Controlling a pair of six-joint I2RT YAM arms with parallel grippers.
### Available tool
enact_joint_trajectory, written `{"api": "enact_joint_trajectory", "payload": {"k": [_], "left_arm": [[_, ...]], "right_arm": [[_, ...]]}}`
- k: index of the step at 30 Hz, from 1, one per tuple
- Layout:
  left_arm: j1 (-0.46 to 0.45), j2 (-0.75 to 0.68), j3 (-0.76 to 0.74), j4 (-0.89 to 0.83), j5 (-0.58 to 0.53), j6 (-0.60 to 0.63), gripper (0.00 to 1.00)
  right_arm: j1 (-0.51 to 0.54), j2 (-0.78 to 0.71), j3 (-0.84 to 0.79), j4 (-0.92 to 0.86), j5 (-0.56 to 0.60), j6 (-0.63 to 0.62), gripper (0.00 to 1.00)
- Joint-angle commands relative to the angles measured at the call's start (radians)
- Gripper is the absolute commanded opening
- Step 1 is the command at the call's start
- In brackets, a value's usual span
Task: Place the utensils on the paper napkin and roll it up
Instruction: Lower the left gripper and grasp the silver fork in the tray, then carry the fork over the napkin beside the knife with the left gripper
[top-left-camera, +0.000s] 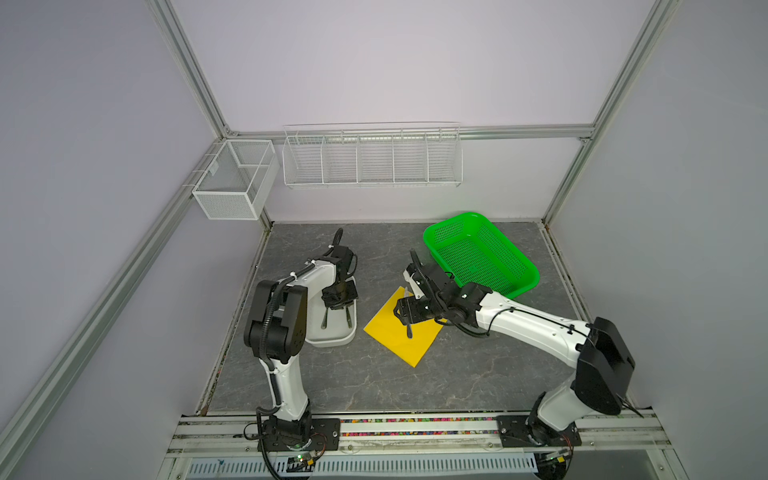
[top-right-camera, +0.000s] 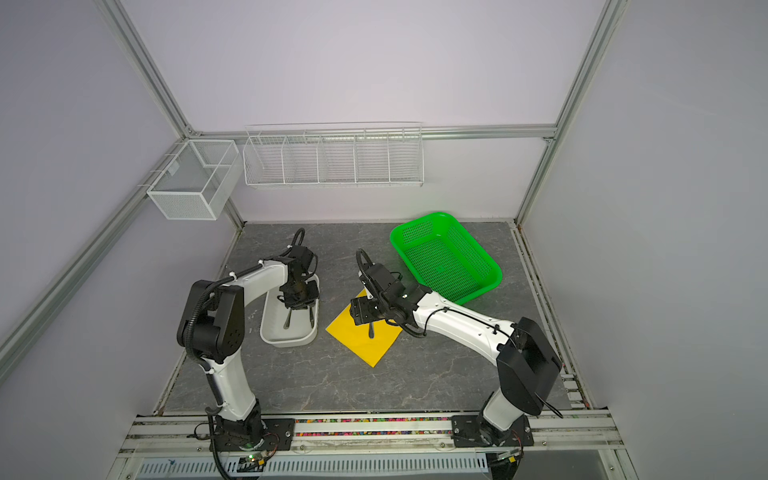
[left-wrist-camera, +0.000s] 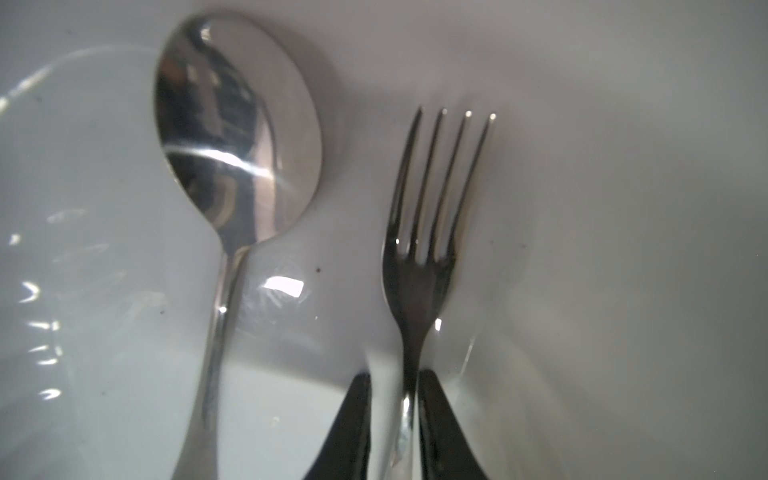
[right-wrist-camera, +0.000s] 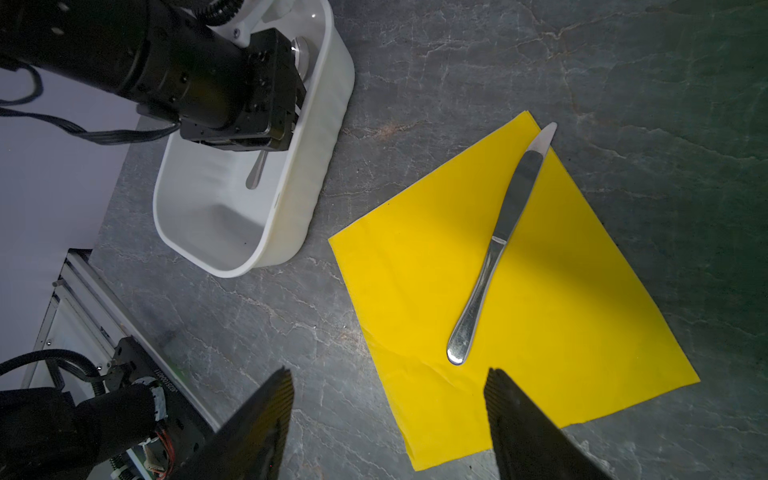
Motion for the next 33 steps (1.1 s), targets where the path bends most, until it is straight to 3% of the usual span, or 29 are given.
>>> {"api": "enact_joint_trajectory", "payload": {"k": [1, 6, 13, 21, 27, 33], "left_arm": [[-0.015, 0.066, -0.016, -0.036, -0.013, 0.009, 0.17], [-0.018, 0.043, -0.029, -0.037, -0.031, 0.009, 0.06], [-0.018, -0.066, 0.008, -0.120, -0.143, 0.014, 0.03], [-0.029, -0.216, 0.052, -0.205, -0.198, 0.004, 0.03], [-0.124, -0.264, 0.139, -0.251, -0.179, -0.021, 0.03], [-0.254, -0.198, 0.188, -0.180, -0.045, -0.063, 0.04]], "right_arm": [[0.006, 0.002, 0.017, -0.023, 0.008, 0.009, 0.76], [0.005, -0.005, 0.015, -0.032, 0.021, 0.008, 0.77], [0.006, -0.035, 0.005, -0.031, 0.058, 0.011, 0.77], [0.002, -0.113, -0.060, 0.003, 0.145, 0.042, 0.78], [-0.015, -0.158, -0.100, 0.010, 0.194, 0.076, 0.80], [-0.042, -0.191, -0.140, 0.002, 0.218, 0.124, 0.85]]}}
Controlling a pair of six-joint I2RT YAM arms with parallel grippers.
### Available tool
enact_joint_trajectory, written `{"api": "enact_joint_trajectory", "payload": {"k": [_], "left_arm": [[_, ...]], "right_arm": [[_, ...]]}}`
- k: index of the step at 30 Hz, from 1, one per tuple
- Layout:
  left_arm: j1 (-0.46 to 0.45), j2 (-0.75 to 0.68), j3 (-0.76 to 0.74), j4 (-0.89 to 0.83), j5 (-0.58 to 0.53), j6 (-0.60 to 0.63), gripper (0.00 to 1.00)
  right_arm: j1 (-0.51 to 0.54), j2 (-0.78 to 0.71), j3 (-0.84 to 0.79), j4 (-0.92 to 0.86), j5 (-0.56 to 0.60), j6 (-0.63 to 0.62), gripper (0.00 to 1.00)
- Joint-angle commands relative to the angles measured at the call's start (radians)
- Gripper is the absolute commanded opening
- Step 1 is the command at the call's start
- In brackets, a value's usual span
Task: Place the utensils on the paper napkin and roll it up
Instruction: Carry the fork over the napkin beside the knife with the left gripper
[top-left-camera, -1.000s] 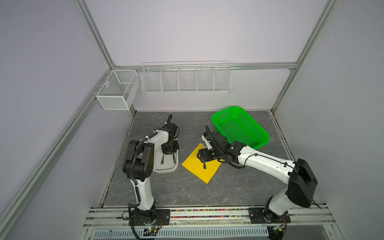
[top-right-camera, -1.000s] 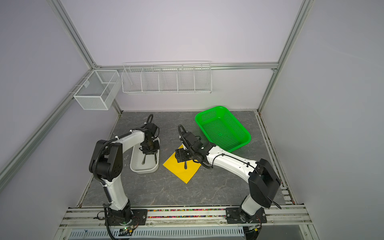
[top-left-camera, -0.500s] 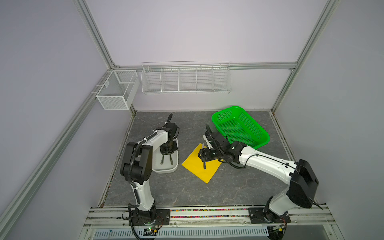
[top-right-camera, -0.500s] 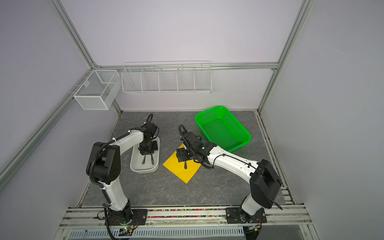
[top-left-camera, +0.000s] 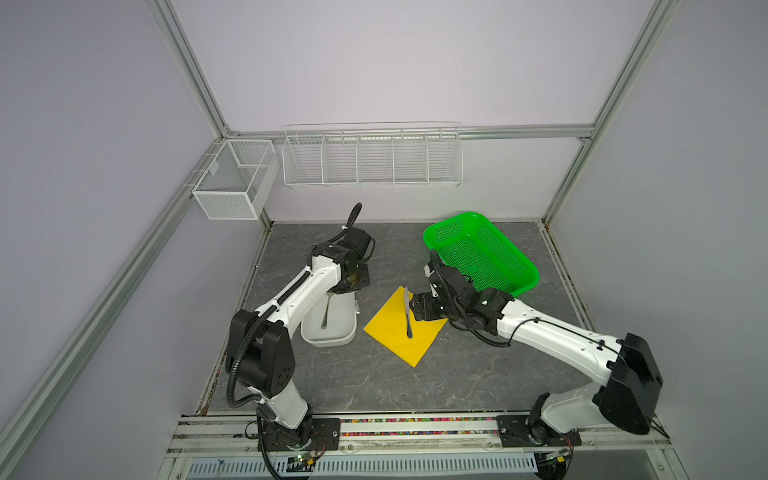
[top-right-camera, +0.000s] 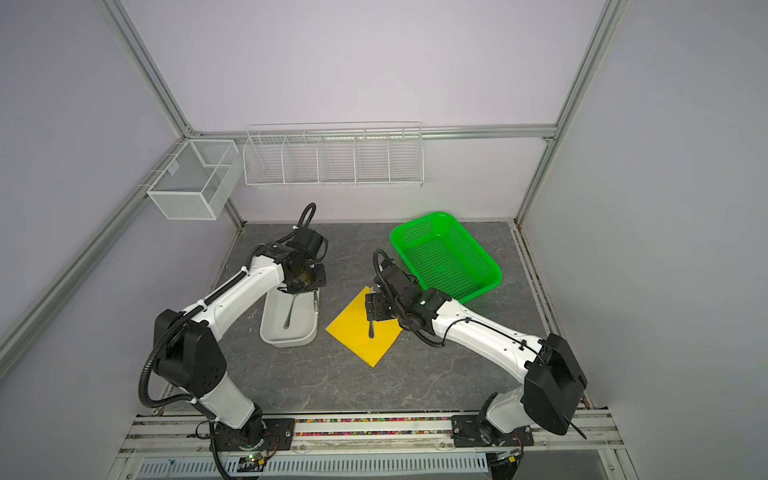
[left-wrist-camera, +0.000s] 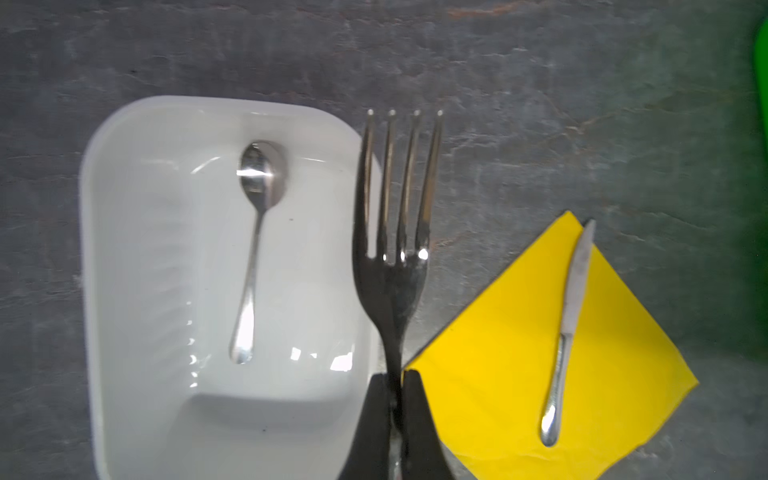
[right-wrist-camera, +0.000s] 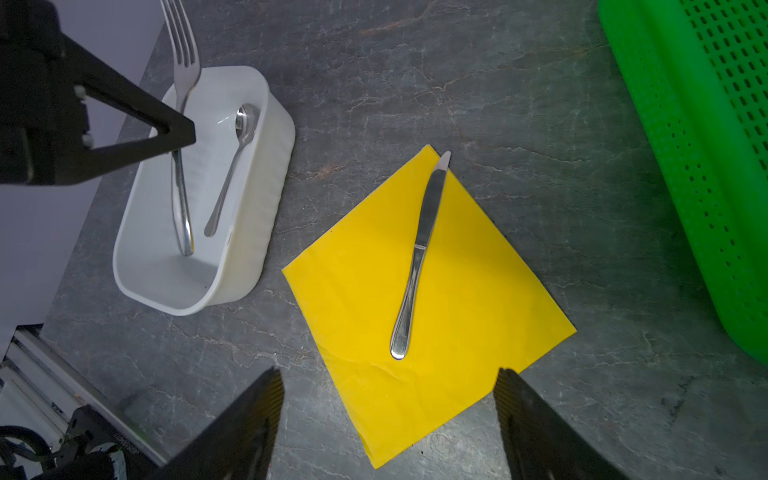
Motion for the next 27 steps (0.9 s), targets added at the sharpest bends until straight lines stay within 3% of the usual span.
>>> {"api": "enact_joint_trajectory", "payload": {"k": [1, 10, 27], "left_arm": [[-0.061, 0.067, 0.031, 0.010, 0.087, -0.035, 0.04], [-0.164, 0.217, 0.059, 0.088, 0.167, -0.075, 0.04], [-0.187, 0.320, 0.049, 0.161, 0.204, -0.107, 0.04]], "right_arm": [[-0.017, -0.039, -0.035, -0.004, 0.048, 0.066, 0.86], [-0.050, -0.078, -0.090, -0.034, 0.060, 0.113, 0.96], [-0.070, -0.103, -0.118, -0.031, 0.064, 0.120, 1.00]]}}
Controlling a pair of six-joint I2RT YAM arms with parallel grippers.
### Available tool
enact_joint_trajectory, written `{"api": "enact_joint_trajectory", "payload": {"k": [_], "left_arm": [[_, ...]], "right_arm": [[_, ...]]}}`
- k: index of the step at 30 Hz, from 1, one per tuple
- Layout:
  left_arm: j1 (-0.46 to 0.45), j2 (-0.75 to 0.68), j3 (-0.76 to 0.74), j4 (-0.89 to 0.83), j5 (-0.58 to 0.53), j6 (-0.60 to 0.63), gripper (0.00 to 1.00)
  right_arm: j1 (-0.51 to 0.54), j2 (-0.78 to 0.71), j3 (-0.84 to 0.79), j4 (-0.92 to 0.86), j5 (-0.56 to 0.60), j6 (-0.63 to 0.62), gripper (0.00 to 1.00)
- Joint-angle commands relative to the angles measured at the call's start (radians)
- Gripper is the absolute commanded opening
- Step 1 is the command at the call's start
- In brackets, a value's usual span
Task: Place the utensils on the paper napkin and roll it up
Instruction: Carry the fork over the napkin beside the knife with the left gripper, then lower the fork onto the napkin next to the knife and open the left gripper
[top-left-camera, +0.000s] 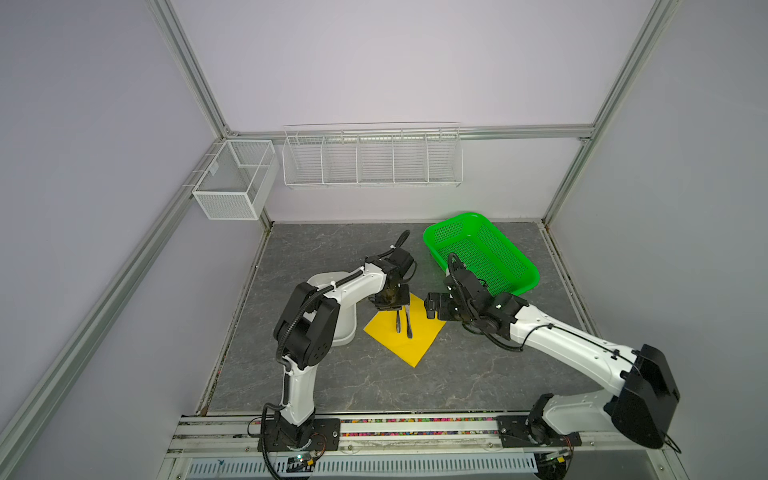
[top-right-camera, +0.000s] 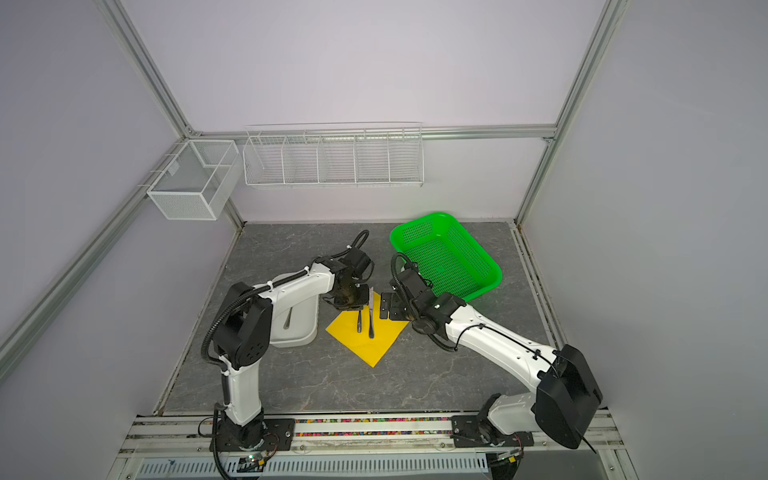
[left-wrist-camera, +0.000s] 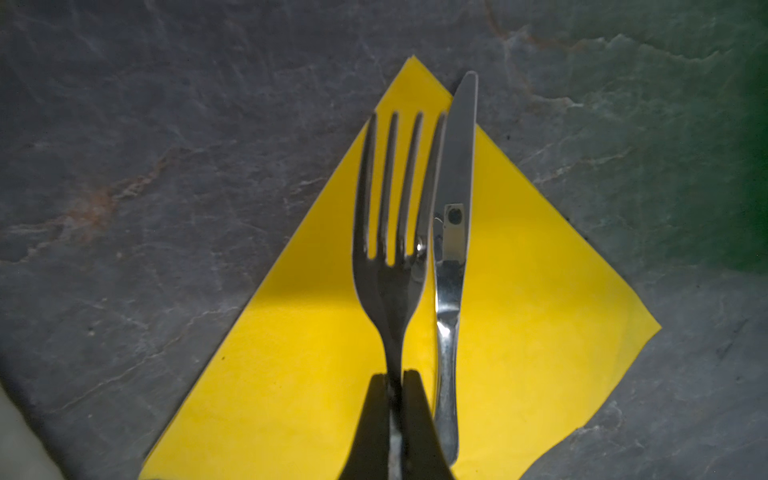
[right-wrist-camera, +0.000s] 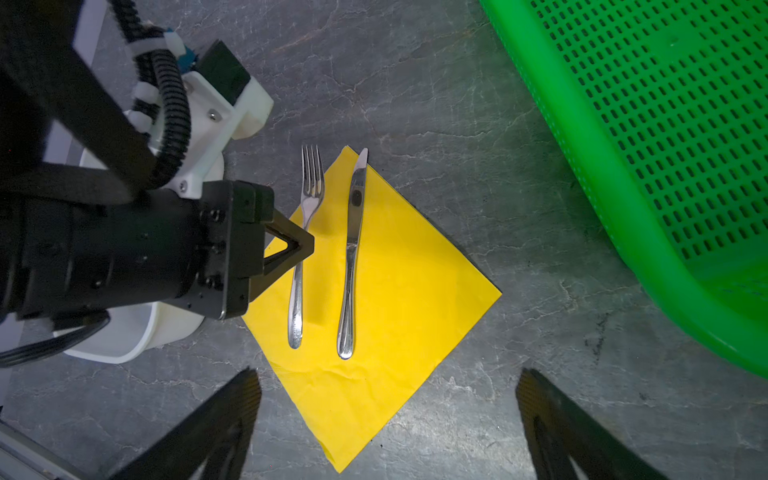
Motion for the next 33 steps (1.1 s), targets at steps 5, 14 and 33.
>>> {"api": "enact_joint_trajectory", "payload": {"k": [5, 14, 33], "left_arm": [[-0.007, 0.033, 0.020, 0.021, 0.015, -0.024, 0.04], [-0.012, 0.040, 0.044, 0.010, 0.007, -0.024, 0.04], [-0.015, 0.072, 0.091, -0.006, -0.001, -0.024, 0.04]], "right_arm": [[-0.006, -0.028, -0.027, -0.006, 0.012, 0.017, 0.97], [-0.008, -0.049, -0.062, 0.035, -0.001, 0.022, 0.89], [-0.011, -0.031, -0.044, 0.015, -0.009, 0.011, 0.89]]}}
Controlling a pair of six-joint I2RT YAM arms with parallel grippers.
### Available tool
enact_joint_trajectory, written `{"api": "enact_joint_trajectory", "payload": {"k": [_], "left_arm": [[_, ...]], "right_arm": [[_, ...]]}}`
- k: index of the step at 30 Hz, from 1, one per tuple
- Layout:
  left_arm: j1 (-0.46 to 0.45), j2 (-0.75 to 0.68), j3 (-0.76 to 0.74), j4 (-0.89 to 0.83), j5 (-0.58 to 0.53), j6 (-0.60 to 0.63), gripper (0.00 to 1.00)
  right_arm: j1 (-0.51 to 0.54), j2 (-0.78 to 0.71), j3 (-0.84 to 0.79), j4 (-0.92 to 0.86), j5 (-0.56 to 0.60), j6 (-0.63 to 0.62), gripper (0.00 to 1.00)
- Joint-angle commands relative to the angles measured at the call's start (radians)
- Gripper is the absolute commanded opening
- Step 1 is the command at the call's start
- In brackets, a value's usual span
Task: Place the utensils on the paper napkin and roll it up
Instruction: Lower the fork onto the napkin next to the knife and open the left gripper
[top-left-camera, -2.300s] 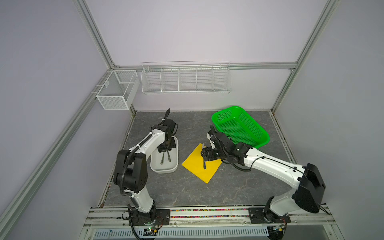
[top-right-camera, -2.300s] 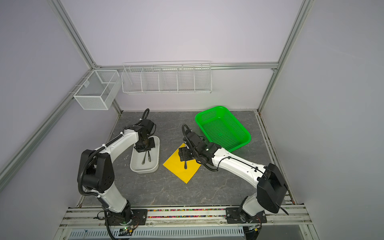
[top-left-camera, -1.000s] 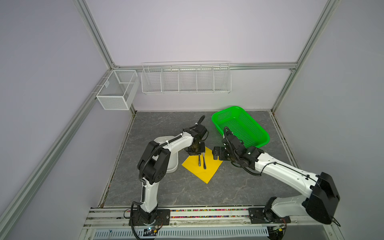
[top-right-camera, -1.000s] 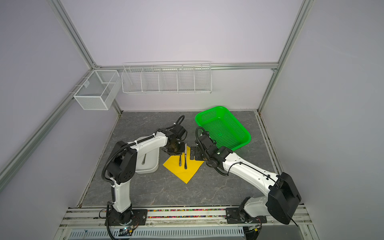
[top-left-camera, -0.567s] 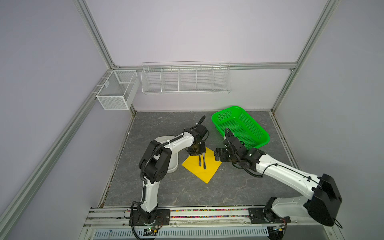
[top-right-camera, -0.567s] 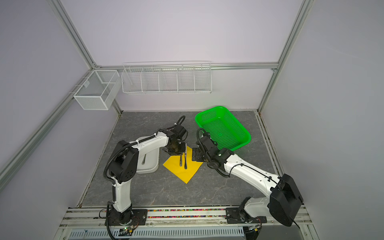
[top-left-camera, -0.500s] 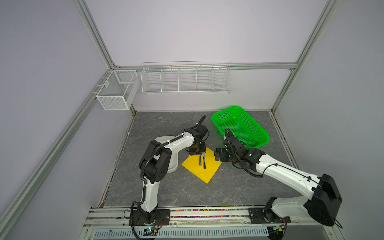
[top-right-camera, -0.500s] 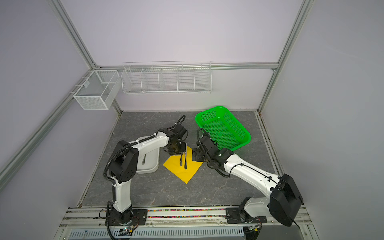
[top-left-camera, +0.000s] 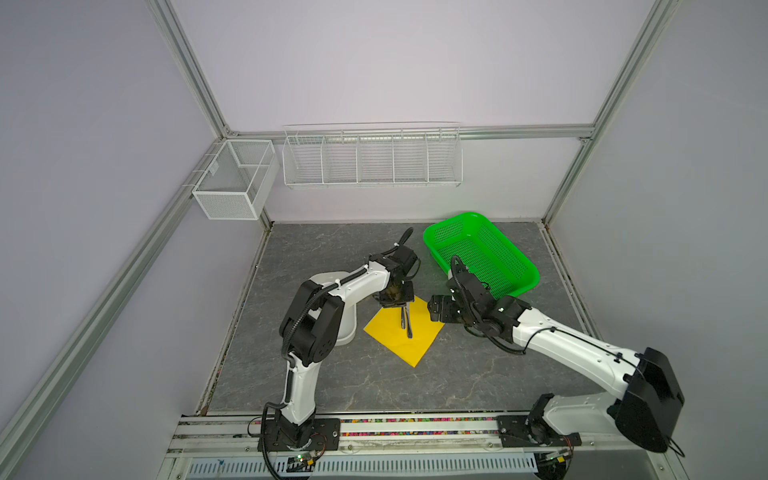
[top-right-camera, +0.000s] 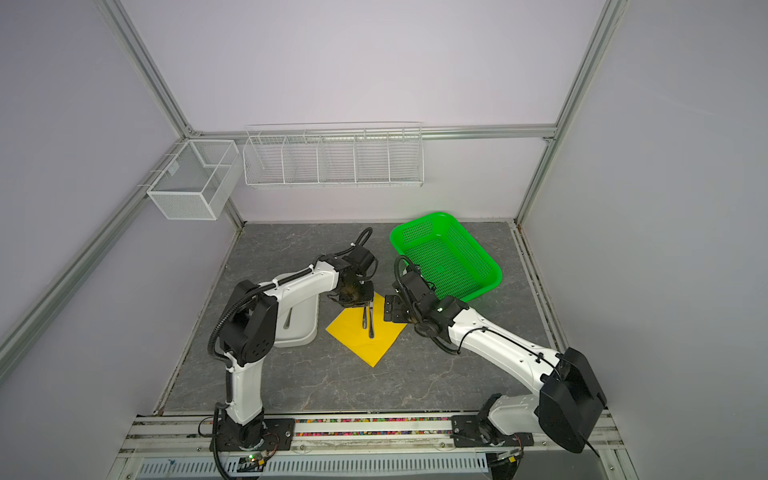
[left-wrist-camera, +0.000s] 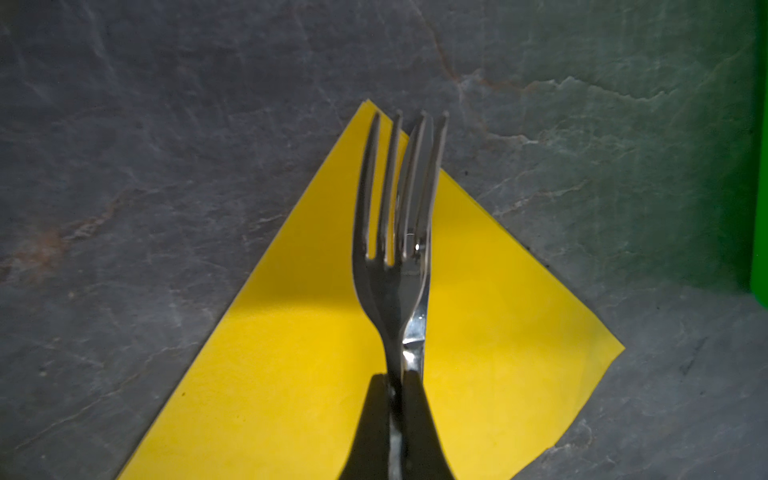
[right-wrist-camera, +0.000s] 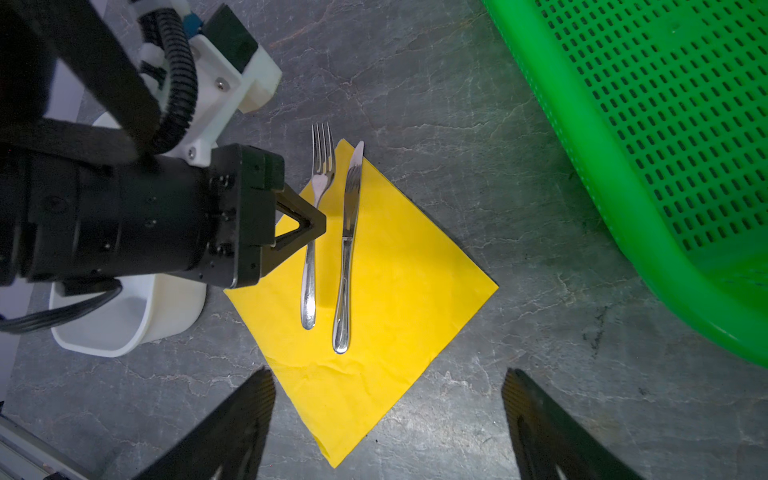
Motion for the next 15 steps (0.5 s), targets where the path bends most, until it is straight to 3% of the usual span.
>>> {"api": "enact_joint_trajectory", "payload": {"k": [1, 15], "left_arm": [[-0.006, 0.031, 0.031, -0.022, -0.009, -0.006, 0.04], [-0.006, 0.043, -0.010, -0.005, 0.000, -0.057, 0.05]], "right_arm": [[-0.007, -0.004, -0.001, -0.008, 0.003, 0.012, 0.89], [-0.008, 0.000, 0.000, -0.029, 0.020, 0.007, 0.89]]}}
